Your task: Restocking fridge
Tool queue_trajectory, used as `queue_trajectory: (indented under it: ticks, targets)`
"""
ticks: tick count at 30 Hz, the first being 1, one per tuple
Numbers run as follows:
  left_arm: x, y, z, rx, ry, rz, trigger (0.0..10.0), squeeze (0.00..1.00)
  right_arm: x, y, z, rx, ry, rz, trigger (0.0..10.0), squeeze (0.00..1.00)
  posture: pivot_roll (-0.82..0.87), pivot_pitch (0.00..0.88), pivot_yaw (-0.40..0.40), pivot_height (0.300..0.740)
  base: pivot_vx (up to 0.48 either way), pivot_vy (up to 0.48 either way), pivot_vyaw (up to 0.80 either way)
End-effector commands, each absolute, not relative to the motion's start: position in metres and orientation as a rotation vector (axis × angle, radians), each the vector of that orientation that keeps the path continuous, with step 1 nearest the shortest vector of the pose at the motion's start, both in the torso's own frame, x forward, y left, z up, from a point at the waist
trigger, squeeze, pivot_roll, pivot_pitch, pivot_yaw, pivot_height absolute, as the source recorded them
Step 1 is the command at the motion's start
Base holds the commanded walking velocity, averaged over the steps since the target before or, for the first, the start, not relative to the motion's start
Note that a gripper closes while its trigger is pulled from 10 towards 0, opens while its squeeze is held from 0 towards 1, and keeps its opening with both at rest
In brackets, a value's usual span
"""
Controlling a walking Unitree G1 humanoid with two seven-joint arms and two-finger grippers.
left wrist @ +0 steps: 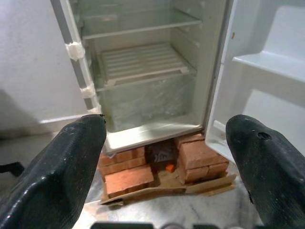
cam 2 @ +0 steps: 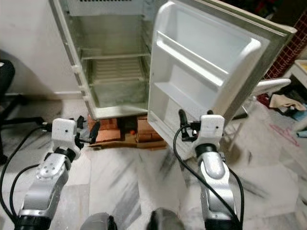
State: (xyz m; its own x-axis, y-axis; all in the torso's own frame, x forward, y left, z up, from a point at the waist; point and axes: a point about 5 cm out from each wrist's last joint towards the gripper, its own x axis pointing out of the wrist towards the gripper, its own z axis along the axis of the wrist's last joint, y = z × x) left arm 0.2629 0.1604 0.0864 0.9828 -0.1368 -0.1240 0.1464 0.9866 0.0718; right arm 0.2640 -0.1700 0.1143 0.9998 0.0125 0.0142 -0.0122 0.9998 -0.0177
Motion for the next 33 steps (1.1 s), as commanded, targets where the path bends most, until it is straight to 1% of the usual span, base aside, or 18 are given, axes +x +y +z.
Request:
queue_trajectory:
  ticks: [1,7,12,21,24,28,29,30,31,33]
  targets:
    - [0.260,0.152,0.086,0.072,0.130,-0.183,10.0,0.00,0.262,-0.176,0.107,-0.019,0.017,0.001,10.0,0.00,0.02,0.125,0.003,0.740,0.000,-0.480,0.00]
    - [0.254,0.153,0.087,0.106,0.132,-0.201,10.0,0.00,0.260,-0.173,0.100,0.010,0.053,0.026,10.0,0.00,0.03,0.142,0.005,0.740,0.000,-0.480,0.00]
    - [0.253,0.157,0.085,0.124,0.151,-0.180,10.0,0.00,0.265,-0.169,0.103,-0.007,0.022,0.050,10.0,0.00,0.04,0.147,0.001,0.740,0.000,-0.480,0.00]
    - [0.259,0.152,0.087,0.130,0.153,-0.154,10.0,0.00,0.283,-0.166,0.116,-0.032,-0.052,0.051,10.0,0.00,0.05,0.144,-0.003,0.740,0.000,-0.480,0.71]
    - [0.258,0.152,0.086,0.135,0.159,-0.145,10.0,0.00,0.288,-0.167,0.118,-0.016,-0.062,0.040,10.0,0.00,0.05,0.147,0.000,0.740,0.000,-0.311,0.00]
    - [0.258,0.156,0.086,0.143,0.157,-0.117,10.0,0.00,0.296,-0.168,0.122,-0.001,-0.078,0.031,10.0,0.00,0.06,0.144,-0.002,0.740,0.000,0.000,0.00]
    - [0.259,0.164,0.086,0.140,0.163,-0.061,10.0,0.00,0.308,-0.166,0.130,0.018,-0.102,0.031,10.0,0.00,0.07,0.137,-0.003,0.740,0.000,0.000,0.00]
    - [0.260,0.167,0.086,0.137,0.165,-0.045,10.0,0.00,0.314,-0.165,0.134,0.027,-0.116,0.037,10.0,0.00,0.07,0.137,-0.003,0.740,0.000,0.000,0.00]
    - [0.260,0.167,0.086,0.137,0.165,-0.045,10.0,0.00,0.314,-0.165,0.134,0.027,-0.116,0.037,10.0,0.00,0.07,0.137,-0.003,0.740,0.000,0.000,0.00]
    - [0.262,0.169,0.086,0.125,0.165,-0.029,10.0,0.00,0.323,-0.162,0.141,0.033,-0.138,0.045,10.0,0.00,0.08,0.133,-0.006,0.740,0.000,0.000,0.00]
